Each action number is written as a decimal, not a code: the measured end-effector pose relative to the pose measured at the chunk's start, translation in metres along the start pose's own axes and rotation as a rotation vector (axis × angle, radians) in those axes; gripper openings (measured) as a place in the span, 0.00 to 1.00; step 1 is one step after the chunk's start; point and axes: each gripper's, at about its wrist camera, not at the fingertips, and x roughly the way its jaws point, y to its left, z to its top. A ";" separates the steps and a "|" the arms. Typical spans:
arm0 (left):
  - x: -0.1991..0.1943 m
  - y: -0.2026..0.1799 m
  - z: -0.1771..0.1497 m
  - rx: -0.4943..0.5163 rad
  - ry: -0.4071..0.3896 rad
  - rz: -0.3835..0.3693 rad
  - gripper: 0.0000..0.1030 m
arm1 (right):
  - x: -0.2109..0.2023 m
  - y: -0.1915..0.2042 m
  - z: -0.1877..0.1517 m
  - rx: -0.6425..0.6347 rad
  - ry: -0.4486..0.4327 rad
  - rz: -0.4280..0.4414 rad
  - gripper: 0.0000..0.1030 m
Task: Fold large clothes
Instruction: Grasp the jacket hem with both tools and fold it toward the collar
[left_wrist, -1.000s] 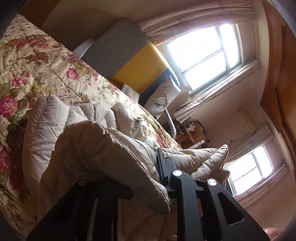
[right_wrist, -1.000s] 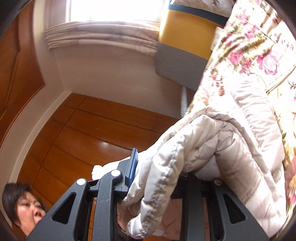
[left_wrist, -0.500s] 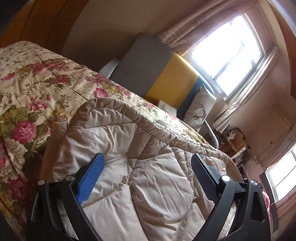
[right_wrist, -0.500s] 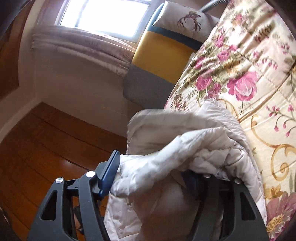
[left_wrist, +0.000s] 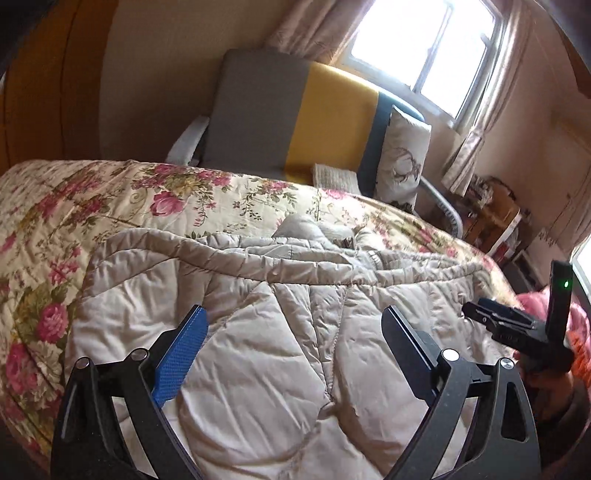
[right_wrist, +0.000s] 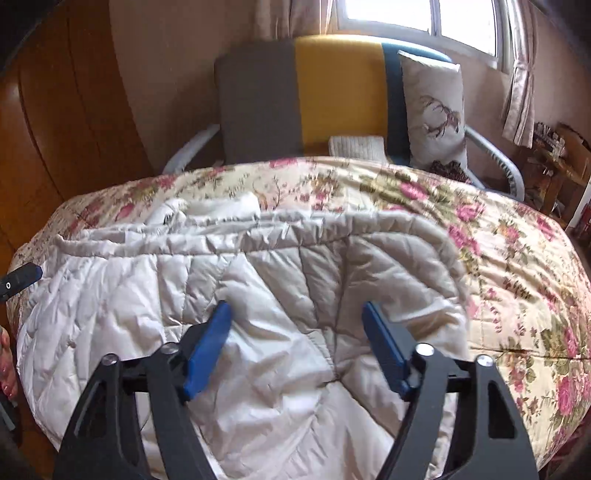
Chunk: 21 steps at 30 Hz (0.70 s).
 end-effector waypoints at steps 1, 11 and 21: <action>0.013 -0.003 -0.001 0.027 0.030 0.026 0.80 | 0.013 0.001 -0.002 0.001 0.032 0.001 0.45; 0.039 -0.006 0.013 0.121 0.066 0.139 0.00 | 0.032 0.015 0.025 -0.087 -0.031 -0.042 0.01; 0.104 0.025 0.008 0.062 0.107 0.131 0.00 | 0.099 0.007 0.015 -0.078 -0.019 -0.128 0.01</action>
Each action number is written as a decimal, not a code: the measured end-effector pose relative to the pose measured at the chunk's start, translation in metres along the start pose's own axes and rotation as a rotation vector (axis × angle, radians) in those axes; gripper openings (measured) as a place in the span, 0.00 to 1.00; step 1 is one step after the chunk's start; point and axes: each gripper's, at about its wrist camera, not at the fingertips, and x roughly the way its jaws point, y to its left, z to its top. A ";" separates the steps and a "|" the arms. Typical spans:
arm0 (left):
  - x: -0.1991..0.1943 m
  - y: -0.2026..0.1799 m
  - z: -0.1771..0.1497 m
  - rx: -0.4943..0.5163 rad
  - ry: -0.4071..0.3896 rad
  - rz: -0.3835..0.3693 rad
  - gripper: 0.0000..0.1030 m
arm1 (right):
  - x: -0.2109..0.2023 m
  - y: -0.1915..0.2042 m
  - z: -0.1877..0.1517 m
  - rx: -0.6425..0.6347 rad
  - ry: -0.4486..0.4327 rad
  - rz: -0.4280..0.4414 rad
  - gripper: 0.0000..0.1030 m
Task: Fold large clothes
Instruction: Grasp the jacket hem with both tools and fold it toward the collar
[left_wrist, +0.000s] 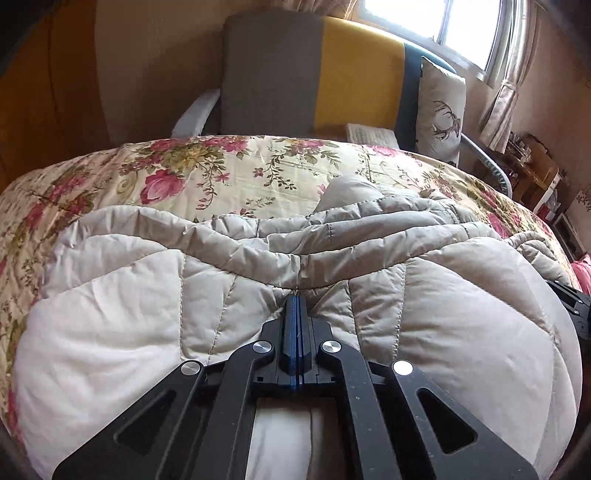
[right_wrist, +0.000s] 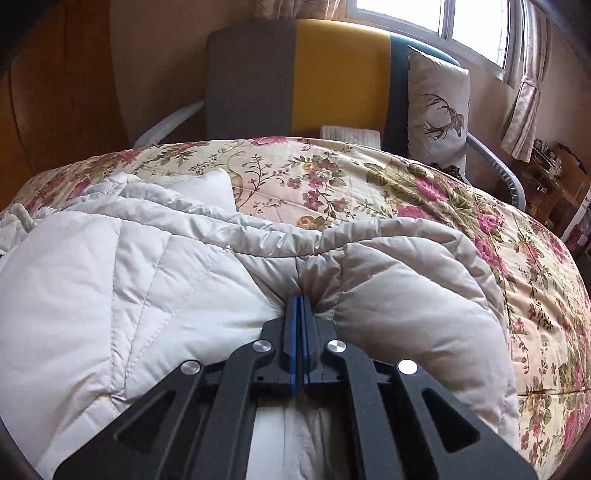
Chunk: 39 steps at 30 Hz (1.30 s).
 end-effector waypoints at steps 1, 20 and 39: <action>0.003 0.001 -0.001 0.002 -0.009 -0.006 0.00 | 0.003 0.002 0.000 -0.006 -0.006 -0.011 0.01; -0.035 -0.090 0.021 0.146 -0.095 -0.017 0.76 | 0.014 -0.003 -0.003 0.033 -0.035 -0.001 0.02; -0.057 -0.016 -0.010 -0.047 -0.109 0.051 0.88 | 0.015 -0.008 -0.004 0.067 -0.047 0.002 0.02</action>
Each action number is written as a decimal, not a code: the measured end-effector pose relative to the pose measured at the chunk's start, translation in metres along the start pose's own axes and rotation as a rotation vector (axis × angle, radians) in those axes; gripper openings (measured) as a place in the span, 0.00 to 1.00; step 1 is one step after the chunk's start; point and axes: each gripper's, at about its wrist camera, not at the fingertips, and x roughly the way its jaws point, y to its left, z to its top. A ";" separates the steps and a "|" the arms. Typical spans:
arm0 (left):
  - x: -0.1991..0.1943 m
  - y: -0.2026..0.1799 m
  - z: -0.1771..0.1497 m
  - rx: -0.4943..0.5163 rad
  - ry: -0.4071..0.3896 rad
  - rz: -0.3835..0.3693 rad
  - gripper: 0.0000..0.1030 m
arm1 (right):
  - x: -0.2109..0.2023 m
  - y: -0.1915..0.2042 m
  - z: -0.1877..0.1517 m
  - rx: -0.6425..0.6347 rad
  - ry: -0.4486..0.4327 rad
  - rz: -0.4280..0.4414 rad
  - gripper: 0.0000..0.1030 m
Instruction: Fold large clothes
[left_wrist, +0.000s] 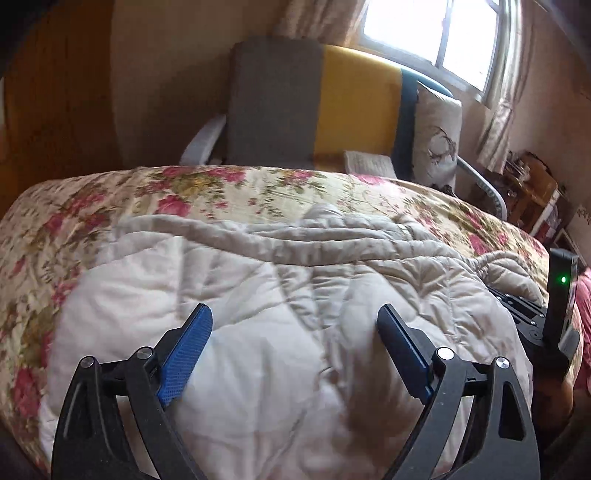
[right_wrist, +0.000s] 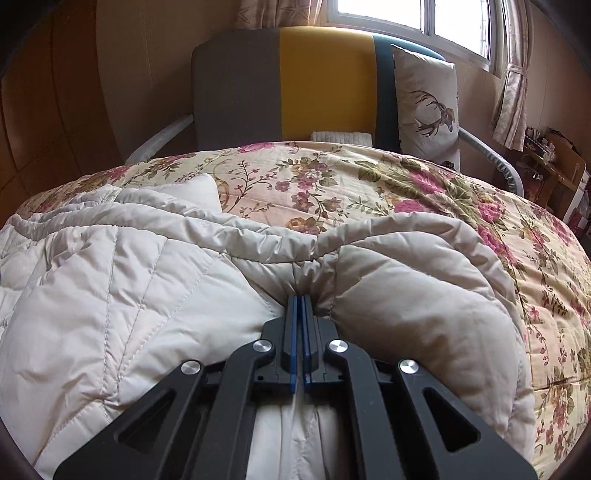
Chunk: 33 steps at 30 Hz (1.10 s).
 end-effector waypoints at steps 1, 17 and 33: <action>-0.009 0.015 -0.002 -0.029 -0.014 0.038 0.88 | 0.000 0.001 0.000 -0.003 -0.001 -0.005 0.02; -0.014 0.144 -0.063 -0.333 0.116 0.013 0.94 | -0.005 0.011 -0.003 -0.058 -0.014 -0.060 0.03; -0.012 0.166 -0.079 -0.431 0.189 -0.224 0.96 | -0.100 0.040 -0.006 -0.119 -0.201 -0.032 0.76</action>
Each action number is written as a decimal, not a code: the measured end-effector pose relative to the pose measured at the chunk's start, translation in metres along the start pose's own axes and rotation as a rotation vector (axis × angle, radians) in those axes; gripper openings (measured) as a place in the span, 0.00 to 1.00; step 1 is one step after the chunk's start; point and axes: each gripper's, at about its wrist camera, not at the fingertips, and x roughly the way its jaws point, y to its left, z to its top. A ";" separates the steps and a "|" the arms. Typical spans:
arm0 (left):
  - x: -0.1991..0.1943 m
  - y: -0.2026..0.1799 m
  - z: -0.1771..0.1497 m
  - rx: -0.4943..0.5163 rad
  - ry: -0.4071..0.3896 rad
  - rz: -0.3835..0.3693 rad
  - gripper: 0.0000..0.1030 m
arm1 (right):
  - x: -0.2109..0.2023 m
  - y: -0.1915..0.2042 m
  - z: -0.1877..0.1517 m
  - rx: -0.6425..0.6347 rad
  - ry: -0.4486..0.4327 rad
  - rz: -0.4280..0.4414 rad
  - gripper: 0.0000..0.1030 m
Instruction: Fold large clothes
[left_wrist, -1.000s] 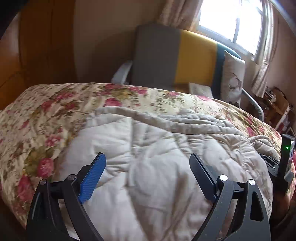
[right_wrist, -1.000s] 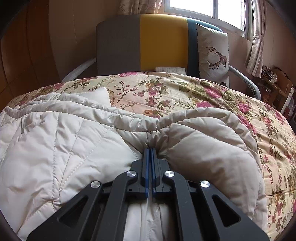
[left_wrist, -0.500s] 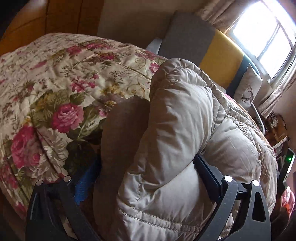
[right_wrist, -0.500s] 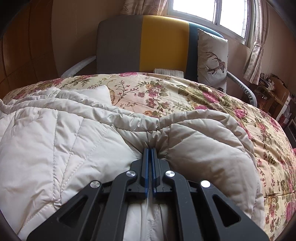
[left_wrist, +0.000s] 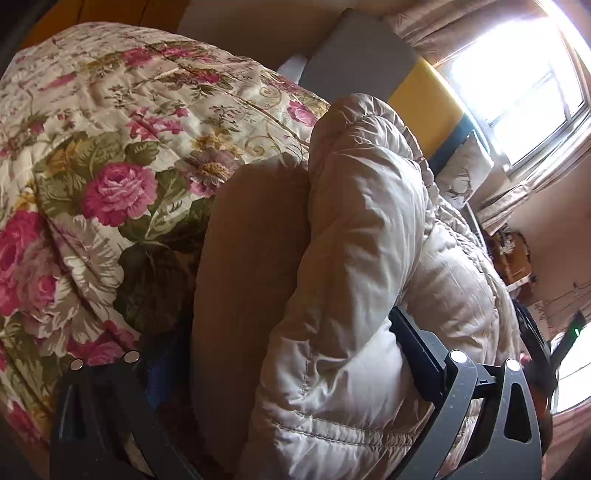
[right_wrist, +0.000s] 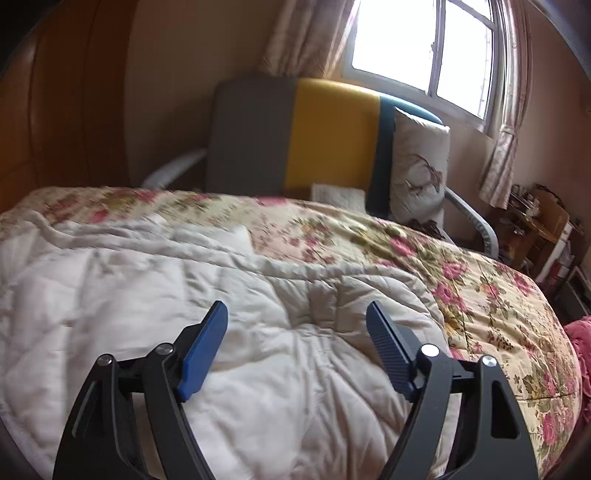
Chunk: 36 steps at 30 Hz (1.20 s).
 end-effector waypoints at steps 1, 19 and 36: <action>-0.002 0.001 -0.002 -0.003 -0.002 -0.019 0.96 | -0.014 0.006 -0.001 -0.001 -0.015 0.027 0.78; 0.003 0.001 -0.004 -0.041 0.059 -0.149 0.61 | 0.013 0.037 -0.071 -0.059 0.133 0.058 0.98; -0.089 -0.144 0.010 0.236 -0.132 -0.176 0.25 | 0.035 0.023 -0.026 -0.026 0.173 0.001 0.98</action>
